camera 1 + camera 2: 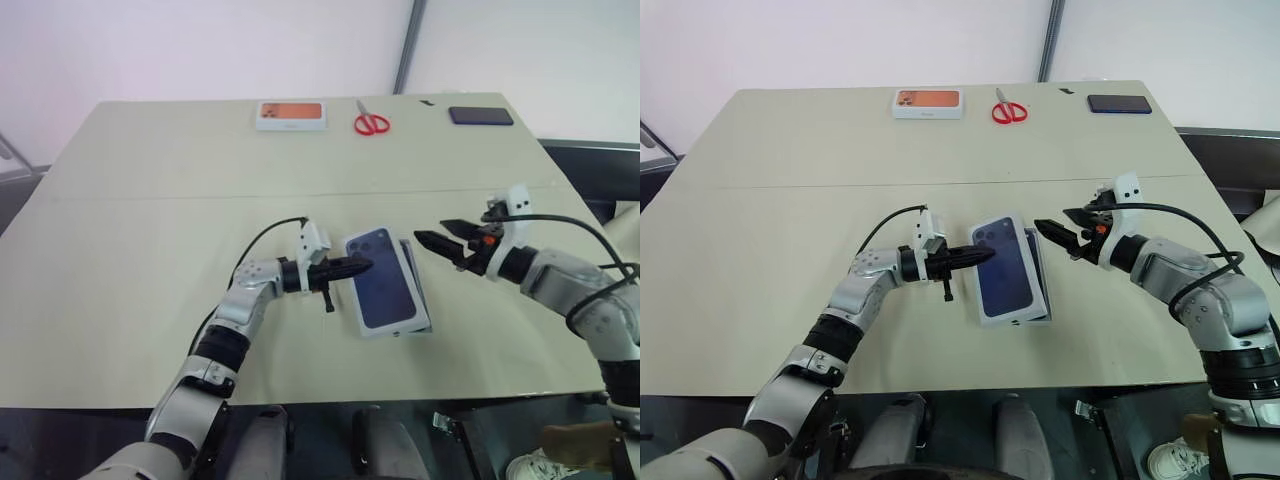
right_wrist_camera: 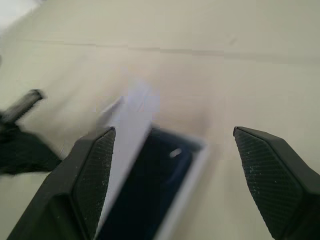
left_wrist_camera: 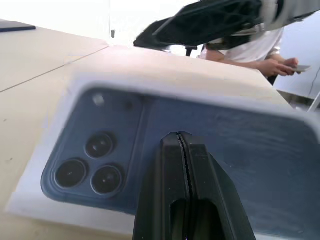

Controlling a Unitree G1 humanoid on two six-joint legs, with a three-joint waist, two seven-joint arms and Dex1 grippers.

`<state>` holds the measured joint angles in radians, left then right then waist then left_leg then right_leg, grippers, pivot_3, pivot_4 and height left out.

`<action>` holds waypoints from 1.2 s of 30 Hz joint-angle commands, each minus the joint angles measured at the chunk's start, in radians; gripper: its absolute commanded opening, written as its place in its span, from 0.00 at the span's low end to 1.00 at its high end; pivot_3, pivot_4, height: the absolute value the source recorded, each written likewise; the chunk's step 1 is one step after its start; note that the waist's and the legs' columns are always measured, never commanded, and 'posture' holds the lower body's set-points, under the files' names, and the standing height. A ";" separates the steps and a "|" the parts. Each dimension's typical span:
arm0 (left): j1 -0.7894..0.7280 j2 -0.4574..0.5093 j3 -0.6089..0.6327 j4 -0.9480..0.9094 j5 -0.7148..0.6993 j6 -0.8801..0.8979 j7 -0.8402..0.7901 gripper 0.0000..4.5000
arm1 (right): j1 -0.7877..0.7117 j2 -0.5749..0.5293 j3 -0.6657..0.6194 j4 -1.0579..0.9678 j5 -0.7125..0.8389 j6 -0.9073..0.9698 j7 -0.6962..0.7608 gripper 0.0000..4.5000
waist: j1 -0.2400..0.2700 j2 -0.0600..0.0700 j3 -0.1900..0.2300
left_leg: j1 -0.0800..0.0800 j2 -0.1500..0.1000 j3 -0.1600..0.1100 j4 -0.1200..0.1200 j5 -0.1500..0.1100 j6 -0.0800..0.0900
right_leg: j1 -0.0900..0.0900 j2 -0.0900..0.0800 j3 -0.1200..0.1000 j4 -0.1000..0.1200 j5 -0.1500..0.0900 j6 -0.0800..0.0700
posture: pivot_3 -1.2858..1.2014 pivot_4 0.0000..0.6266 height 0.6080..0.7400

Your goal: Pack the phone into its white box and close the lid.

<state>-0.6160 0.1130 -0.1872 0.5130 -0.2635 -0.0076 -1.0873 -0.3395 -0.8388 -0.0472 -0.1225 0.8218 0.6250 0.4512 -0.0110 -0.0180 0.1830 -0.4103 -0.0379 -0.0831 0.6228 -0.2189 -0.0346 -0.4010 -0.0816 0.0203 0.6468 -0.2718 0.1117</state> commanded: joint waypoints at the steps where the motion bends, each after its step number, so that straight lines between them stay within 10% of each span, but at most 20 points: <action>1: -0.016 -0.001 0.007 0.003 0.009 -0.036 -0.005 0.00 | -0.005 0.031 -0.015 0.003 -0.094 -0.066 0.044 0.87 | -0.001 0.000 0.000 | 0.000 0.000 0.000 0.000 0.000 0.000 | 0.000 0.000 0.000 0.000 0.000 0.000 | 0.52 0.24 1.00; 4: -0.017 0.016 0.028 0.002 0.011 -0.052 0.005 0.00 | -0.005 0.046 -0.010 0.003 -0.151 -0.073 0.080 0.69 | 0.000 0.000 0.000 | 0.000 0.000 0.000 0.000 0.000 0.000 | 0.000 0.000 0.000 0.000 0.000 0.000 | 0.52 0.24 1.00; 10: -0.029 0.078 0.086 -0.053 -0.014 -0.002 0.031 0.00 | 0.030 0.068 0.033 -0.001 -0.309 -0.160 0.130 0.01 | -0.003 0.000 0.000 | 0.000 0.000 -0.001 0.000 0.000 0.000 | 0.000 0.000 0.000 0.001 0.000 0.000 | 0.52 0.24 1.00; 36: -0.040 0.091 -0.015 0.005 0.061 0.162 -0.022 0.00 | 0.096 0.071 0.062 0.009 -0.602 -0.370 0.331 0.01 | 0.000 0.000 0.000 | 0.000 0.000 -0.001 0.002 0.000 0.000 | 0.001 -0.001 0.000 0.001 0.000 0.000 | 0.52 0.24 1.00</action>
<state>-0.6332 0.2080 -0.2048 0.5290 -0.2049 0.1688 -1.1091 -0.2474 -0.7640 0.0333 -0.0777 0.2178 0.2757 0.7727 -0.0111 -0.0179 0.1833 -0.4099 -0.0383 -0.0842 0.6244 -0.2189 -0.0347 -0.3998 -0.0821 0.0202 0.6476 -0.2717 0.1117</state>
